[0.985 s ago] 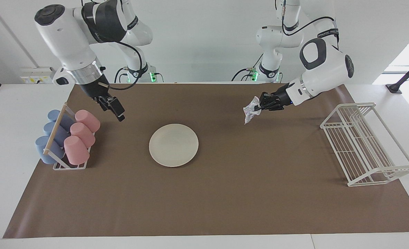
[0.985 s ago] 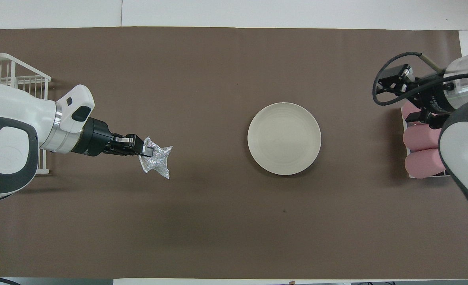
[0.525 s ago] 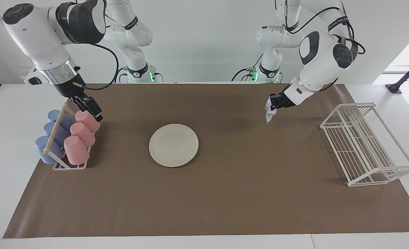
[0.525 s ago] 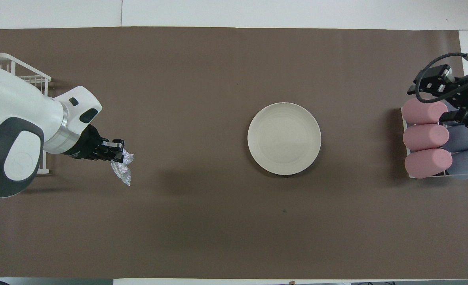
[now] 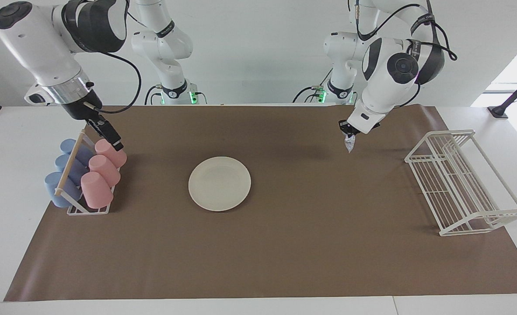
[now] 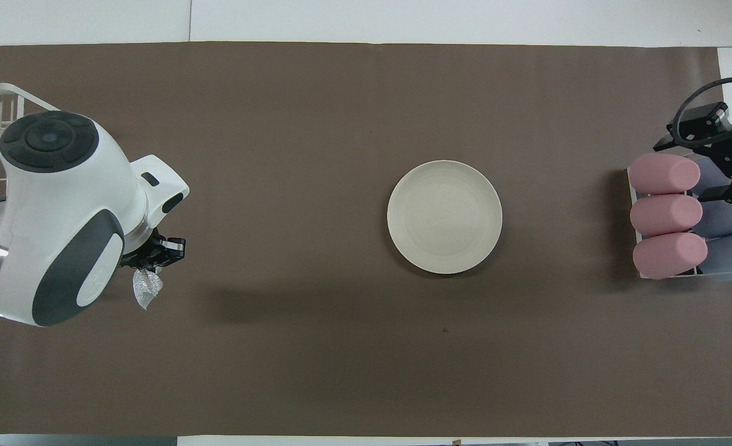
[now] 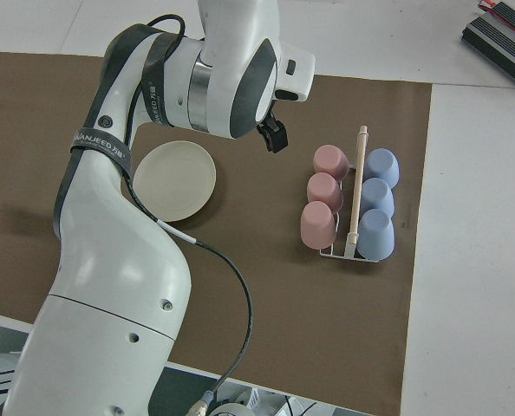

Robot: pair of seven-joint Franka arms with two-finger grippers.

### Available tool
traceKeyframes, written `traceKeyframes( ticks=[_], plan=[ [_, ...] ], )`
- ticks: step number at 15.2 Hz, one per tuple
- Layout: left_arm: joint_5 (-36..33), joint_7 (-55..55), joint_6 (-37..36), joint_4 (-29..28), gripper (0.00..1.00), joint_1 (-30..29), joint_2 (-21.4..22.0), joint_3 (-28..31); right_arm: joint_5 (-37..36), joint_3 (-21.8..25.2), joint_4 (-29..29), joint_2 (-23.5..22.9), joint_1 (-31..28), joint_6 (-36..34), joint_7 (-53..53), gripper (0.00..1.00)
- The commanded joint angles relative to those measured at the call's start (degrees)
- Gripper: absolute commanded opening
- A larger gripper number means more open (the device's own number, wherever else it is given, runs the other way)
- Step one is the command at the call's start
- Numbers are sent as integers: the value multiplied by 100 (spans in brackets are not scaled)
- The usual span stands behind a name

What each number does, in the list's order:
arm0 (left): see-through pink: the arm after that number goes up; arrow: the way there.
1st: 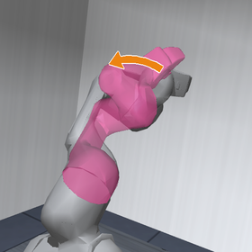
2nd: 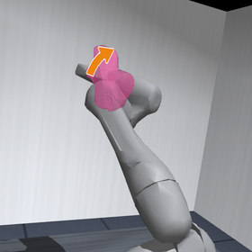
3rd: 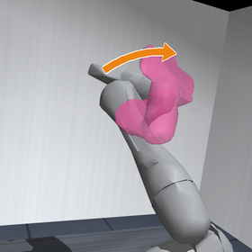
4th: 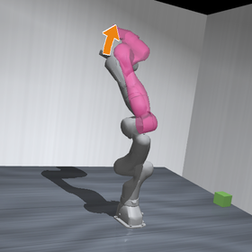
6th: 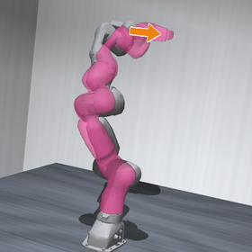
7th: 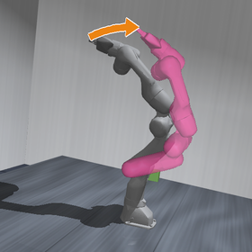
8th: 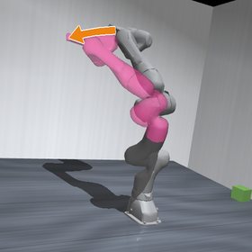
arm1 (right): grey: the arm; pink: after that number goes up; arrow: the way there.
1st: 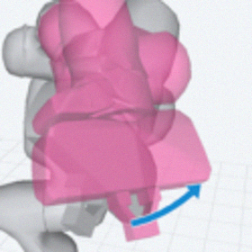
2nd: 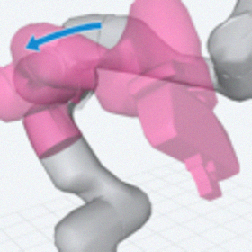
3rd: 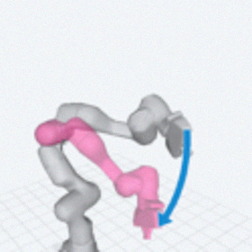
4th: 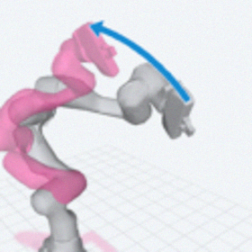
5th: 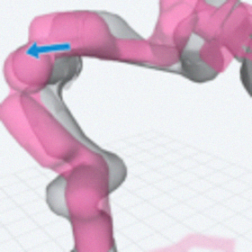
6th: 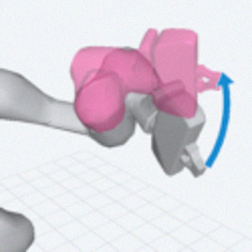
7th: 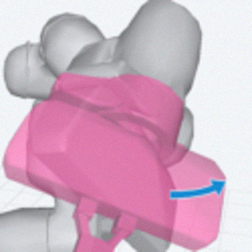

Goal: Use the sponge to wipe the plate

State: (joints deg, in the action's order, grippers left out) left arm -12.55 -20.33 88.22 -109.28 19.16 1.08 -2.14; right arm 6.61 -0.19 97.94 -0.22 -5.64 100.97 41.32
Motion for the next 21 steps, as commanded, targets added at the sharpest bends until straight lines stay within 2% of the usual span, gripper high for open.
traceKeyframes(
  ticks=[1, 4, 8, 9, 11, 13, 15, 17, 21],
  plan=[
    [-878, -225, -541, 118, 0, 308, -72, 38, -72, -51, 76, 136, -78, -279, 140, 100],
    [-1817, -374, -1190, 240, 0, 570, -317, 38, -64, -51, 68, 153, -78, -463, 305, 100],
    [-3093, -454, -1606, 258, 0, 633, -546, 38, 68, -112, 58, 241, 1, -789, 379, 100],
    [-3435, -454, -1615, 267, 0, 633, -695, 38, 68, -121, 50, 285, 10, -781, -58, 100],
    [-4016, -463, -1597, 293, 0, 598, -1055, 38, 68, -78, 58, 294, -69, -763, -1873, 100],
    [-4246, -480, -1405, 389, 0, 484, -1232, 73, 60, -51, 67, 303, -226, -842, -2862, 100],
    [-4789, -515, -1316, 582, 0, 361, -1652, 82, 51, -42, 41, 294, -289, -992, -3504, 100],
    [-4905, -647, -1150, 1135, 0, 73, -1970, 99, -37, -42, 41, 294, -280, -957, -4138, 100],
    [-5117, -1102, -245, 1137, 0, -368, -2172, 99, -37, -103, -195, 285, -201, -1009, -4316, 100]
  ],
)
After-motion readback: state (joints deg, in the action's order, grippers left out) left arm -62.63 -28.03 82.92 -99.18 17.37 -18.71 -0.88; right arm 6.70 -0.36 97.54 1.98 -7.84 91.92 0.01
